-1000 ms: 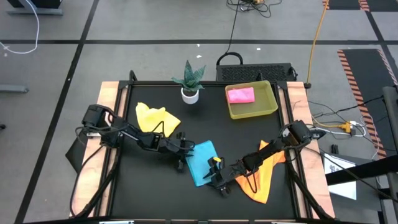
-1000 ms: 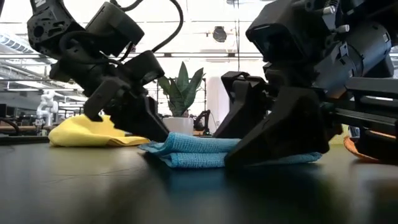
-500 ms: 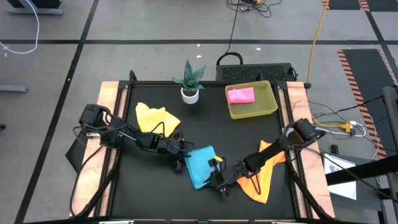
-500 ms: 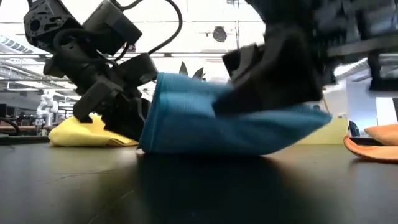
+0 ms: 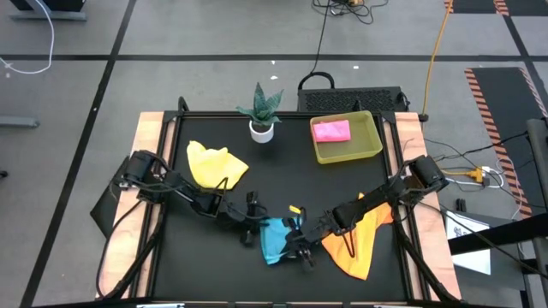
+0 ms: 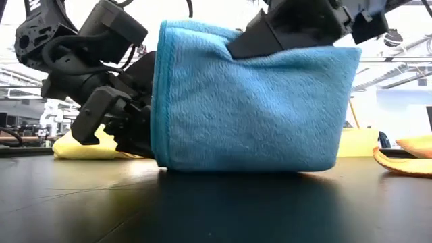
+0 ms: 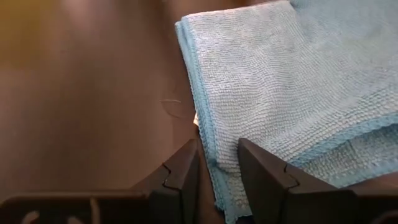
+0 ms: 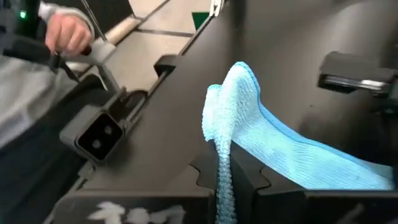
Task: Fold microfiber towels
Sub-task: Fold the blue microfiber cloth
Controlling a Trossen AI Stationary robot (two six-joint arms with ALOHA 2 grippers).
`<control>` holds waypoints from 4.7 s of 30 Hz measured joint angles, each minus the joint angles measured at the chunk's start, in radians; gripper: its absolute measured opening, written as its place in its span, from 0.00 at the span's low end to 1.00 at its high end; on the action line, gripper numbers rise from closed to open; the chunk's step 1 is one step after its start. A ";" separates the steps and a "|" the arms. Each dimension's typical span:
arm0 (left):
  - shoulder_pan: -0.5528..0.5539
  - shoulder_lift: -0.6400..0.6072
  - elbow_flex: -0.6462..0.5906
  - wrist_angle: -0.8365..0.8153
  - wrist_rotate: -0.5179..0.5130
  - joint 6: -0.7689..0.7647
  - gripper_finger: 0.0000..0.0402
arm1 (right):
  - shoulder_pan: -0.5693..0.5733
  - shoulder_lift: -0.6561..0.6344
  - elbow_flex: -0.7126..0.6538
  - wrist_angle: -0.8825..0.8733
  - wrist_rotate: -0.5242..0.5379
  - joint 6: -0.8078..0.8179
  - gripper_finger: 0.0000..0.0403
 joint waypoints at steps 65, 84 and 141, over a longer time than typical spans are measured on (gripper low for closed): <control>-0.053 -0.105 -0.002 -0.263 -0.285 -0.189 0.29 | -0.411 0.078 0.000 -0.069 -0.227 0.036 0.02; -0.053 -0.105 -0.002 -0.258 -0.283 -0.189 0.29 | -0.419 0.067 -0.021 -0.088 -0.147 -0.002 0.31; -0.052 -0.105 -0.002 -0.232 -0.291 -0.176 0.29 | -0.268 0.142 -0.081 0.253 0.182 0.141 0.00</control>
